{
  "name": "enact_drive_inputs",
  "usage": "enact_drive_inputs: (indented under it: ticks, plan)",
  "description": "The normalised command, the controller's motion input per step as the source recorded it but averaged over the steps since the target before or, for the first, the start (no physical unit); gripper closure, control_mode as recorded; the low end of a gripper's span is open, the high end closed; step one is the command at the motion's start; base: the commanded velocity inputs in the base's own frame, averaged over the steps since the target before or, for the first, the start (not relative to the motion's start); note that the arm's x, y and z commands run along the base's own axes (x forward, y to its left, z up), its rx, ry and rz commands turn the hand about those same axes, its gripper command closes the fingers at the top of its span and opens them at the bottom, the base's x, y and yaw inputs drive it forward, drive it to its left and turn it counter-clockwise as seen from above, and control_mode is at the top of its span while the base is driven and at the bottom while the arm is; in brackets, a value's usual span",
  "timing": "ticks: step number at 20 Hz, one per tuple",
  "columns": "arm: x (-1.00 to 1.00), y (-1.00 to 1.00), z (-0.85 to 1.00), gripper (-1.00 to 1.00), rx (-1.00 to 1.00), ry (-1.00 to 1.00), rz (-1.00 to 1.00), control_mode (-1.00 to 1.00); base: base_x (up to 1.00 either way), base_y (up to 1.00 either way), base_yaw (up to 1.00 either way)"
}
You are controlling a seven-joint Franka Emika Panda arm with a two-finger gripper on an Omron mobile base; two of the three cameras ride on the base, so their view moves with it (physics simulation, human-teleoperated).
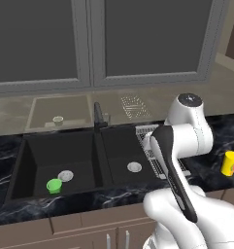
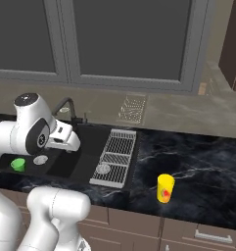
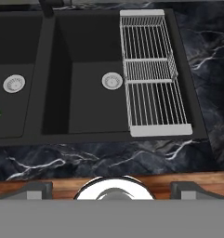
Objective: Place the cup in the left basin and the cup in the right basin of the sink.
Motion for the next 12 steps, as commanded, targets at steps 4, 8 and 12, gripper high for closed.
enact_drive_inputs:
  ticks: [4, 8, 12]
  plan:
    - [0.0, -0.18, 0.0, -1.0, 0.01, 0.01, 0.0, -1.0, 0.0, -0.02, 0.0]
    - [0.08, -0.66, 0.11, -1.0, 0.07, 0.19, -0.06, -1.0, 0.0, 0.0, 0.0]
    - [0.03, -0.64, 0.21, -1.0, 0.06, 0.27, -0.1, -1.0, 0.0, 0.0, 0.0]
